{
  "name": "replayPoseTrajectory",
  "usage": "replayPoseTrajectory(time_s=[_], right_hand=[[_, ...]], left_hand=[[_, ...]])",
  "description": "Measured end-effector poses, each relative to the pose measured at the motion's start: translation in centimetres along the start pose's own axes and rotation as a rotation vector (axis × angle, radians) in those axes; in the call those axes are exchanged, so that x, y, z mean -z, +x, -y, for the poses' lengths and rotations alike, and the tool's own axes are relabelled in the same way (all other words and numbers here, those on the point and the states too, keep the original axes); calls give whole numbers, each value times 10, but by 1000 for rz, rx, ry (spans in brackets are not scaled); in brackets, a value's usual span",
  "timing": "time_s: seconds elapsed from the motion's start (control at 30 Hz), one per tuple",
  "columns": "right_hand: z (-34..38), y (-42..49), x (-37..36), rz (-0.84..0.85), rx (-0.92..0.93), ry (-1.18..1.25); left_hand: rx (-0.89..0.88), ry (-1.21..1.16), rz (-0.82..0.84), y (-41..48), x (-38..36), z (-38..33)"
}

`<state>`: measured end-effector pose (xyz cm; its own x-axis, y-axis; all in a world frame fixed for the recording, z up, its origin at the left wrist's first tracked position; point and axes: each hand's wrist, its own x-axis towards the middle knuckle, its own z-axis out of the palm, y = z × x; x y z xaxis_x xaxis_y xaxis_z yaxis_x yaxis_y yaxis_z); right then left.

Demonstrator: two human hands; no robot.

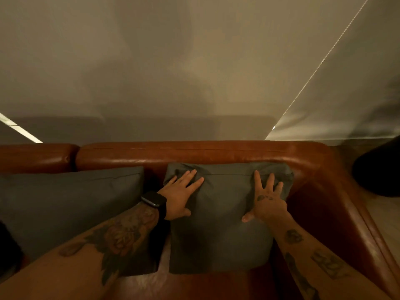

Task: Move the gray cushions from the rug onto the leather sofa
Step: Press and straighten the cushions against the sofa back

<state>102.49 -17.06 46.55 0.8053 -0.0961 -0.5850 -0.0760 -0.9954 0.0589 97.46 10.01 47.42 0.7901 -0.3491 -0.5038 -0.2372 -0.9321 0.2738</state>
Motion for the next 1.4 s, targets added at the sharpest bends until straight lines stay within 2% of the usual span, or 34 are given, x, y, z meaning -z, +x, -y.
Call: replayPoseTrajectory(time_s=[0.1,0.17,0.3,0.37,0.43,0.5,0.57,0.63,0.73,0.8,0.9,0.97,1.03,1.1,1.23,1.4], right_hand=[[16,-15,10,-3,-65,-66],[29,-28,16,-49,-58,-16],[87,-61,23,-235,267,220],[132,-80,24,-252,442,339],[176,-94,23,-188,546,427],[214,-105,17,-54,571,541],[253,-115,5,97,528,677],[278,-121,-6,177,432,782],[307,-126,-24,151,294,920],[317,-128,-31,130,225,1003],[327,-134,-39,97,158,1011],[332,-140,-41,72,122,1010],[335,-144,-44,67,112,1022],[336,-146,-45,76,105,1045],[337,-150,-38,122,132,1138],[350,-154,-31,165,206,1185]], left_hand=[[-27,-153,-99,-28,11,17],[-1,-184,-176,-51,17,37],[181,-216,-349,-117,19,106],[291,-249,-432,-159,13,148],[420,-294,-553,-198,4,187],[565,-374,-686,-231,-7,222],[739,-555,-777,-265,-20,260],[856,-801,-783,-287,-30,289],[810,-1198,-728,-312,-42,324],[713,-1314,-684,-318,-46,338],[550,-1311,-651,-319,-46,348],[521,-1221,-603,-316,-47,350],[579,-1155,-574,-312,-51,350],[643,-1204,-590,-311,-51,348],[681,-1324,-661,-312,-42,343],[715,-1334,-809,-326,-31,347]])
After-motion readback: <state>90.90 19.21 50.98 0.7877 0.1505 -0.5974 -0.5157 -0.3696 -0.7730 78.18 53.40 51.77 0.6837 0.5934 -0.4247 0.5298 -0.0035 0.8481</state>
